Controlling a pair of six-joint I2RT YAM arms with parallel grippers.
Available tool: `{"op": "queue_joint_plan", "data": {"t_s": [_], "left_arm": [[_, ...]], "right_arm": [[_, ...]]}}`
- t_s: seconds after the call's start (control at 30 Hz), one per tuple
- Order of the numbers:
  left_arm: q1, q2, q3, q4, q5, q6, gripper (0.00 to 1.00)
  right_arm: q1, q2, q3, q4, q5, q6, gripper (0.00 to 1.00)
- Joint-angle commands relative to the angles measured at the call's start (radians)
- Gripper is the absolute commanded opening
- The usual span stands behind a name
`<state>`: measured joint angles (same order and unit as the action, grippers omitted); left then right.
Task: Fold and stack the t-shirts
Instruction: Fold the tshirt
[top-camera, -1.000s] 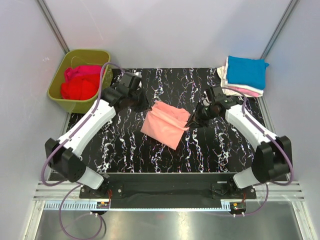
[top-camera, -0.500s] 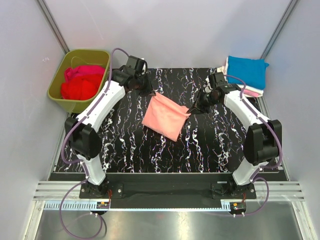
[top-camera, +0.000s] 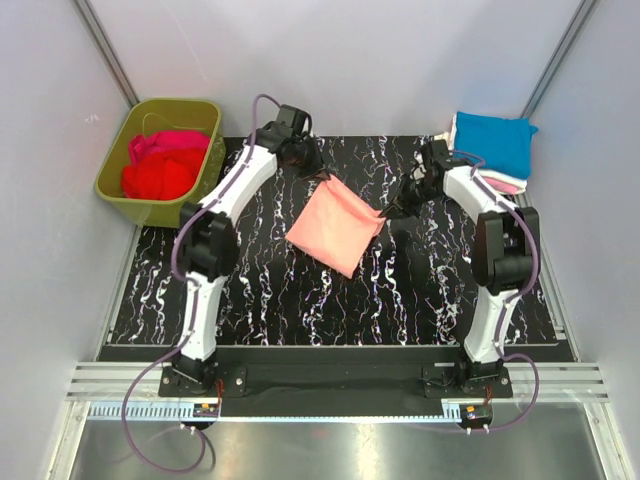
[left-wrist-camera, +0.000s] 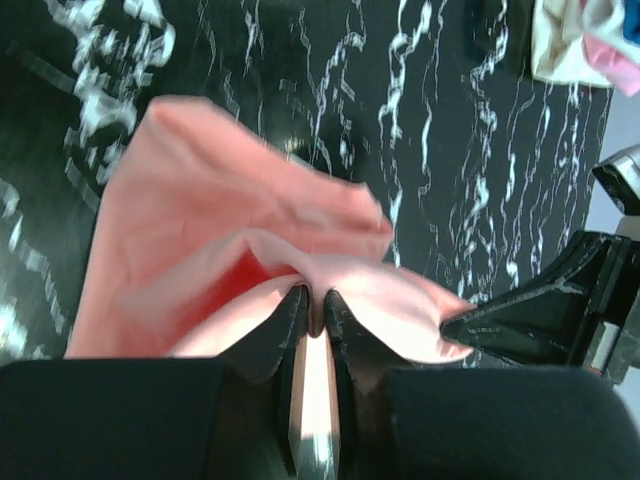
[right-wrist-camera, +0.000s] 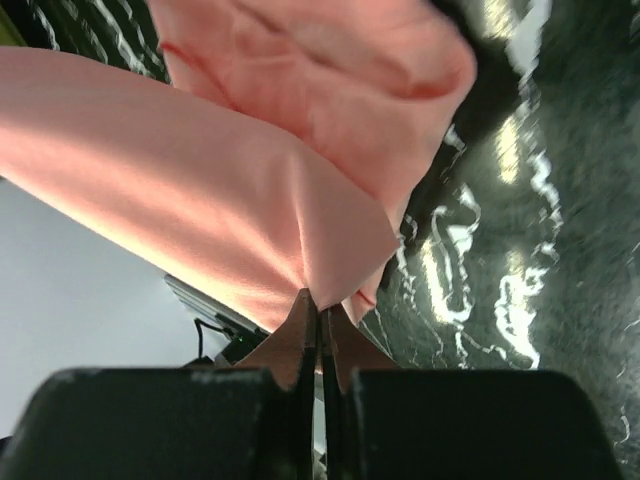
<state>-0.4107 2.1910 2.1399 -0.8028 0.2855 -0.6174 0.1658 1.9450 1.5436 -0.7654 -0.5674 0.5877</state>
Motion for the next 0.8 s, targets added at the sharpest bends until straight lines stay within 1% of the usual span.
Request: {"op": "queue_joint_plan", "data": {"t_s": [0.0,0.03,0.1,0.13,0.2,0.23,0.33,0.37,0.4,0.47,0.5,0.53,0.57,0.6,0.63,0.67,0.7,0.73,0.77], "left_arm": [[0.012,0.090,0.151,0.092,0.098,-0.002,0.17],[0.013,0.131,0.167,0.105,0.109,-0.010,0.18],[0.016,0.162,0.181,0.148,0.119,-0.025,0.21],[0.022,0.186,0.180,0.163,0.124,-0.034,0.25],[0.030,0.213,0.179,0.206,0.139,-0.061,0.29],[0.039,0.232,0.184,0.215,0.142,-0.082,0.34],[0.058,0.257,0.198,0.257,0.153,-0.126,0.35],[0.062,0.259,0.215,0.261,0.152,-0.136,0.35],[0.072,0.257,0.224,0.258,0.153,-0.143,0.35],[0.078,0.224,0.227,0.240,0.149,-0.140,0.38],[0.078,0.204,0.218,0.231,0.130,-0.128,0.40],[0.078,0.149,0.203,0.220,0.118,-0.093,0.42],[0.078,0.115,0.149,0.202,0.106,-0.076,0.44],[0.078,0.042,0.111,0.192,0.071,-0.059,0.45],[0.078,0.001,0.066,0.186,0.054,-0.036,0.47],[0.076,-0.037,-0.037,0.188,0.044,-0.028,0.47],[0.073,-0.075,-0.093,0.192,0.026,-0.025,0.47],[0.070,-0.142,-0.147,0.200,0.018,-0.016,0.47],[0.066,-0.174,-0.244,0.209,0.011,-0.015,0.47]], "right_arm": [[-0.041,0.078,0.094,0.031,-0.054,0.011,0.00],[-0.051,0.098,0.111,0.032,-0.061,0.011,0.00],[-0.057,0.156,0.162,0.029,-0.083,0.011,0.01],[-0.061,0.173,0.177,0.026,-0.088,0.012,0.07],[-0.069,0.222,0.225,0.028,-0.107,0.011,0.21],[-0.080,0.239,0.240,0.032,-0.114,0.014,0.40],[-0.100,0.301,0.323,0.044,-0.123,0.041,0.58],[-0.120,0.317,0.351,0.038,-0.124,0.053,0.59],[-0.127,0.353,0.419,0.026,-0.135,0.055,0.59],[-0.143,0.370,0.478,-0.012,-0.134,0.037,0.61],[-0.146,0.367,0.524,-0.035,-0.099,0.020,0.61],[-0.147,0.356,0.538,-0.081,-0.069,0.000,0.62],[-0.149,0.321,0.539,-0.095,-0.040,-0.034,0.63],[-0.147,0.296,0.515,-0.104,0.007,-0.046,0.64],[-0.147,0.269,0.488,-0.100,0.020,-0.054,0.64],[-0.149,0.208,0.454,-0.083,0.027,-0.060,0.64],[-0.144,0.177,0.372,-0.060,0.012,-0.060,0.63],[-0.137,0.145,0.331,-0.010,-0.002,-0.058,0.61],[-0.131,0.097,0.296,0.017,-0.021,-0.065,0.58]]}}
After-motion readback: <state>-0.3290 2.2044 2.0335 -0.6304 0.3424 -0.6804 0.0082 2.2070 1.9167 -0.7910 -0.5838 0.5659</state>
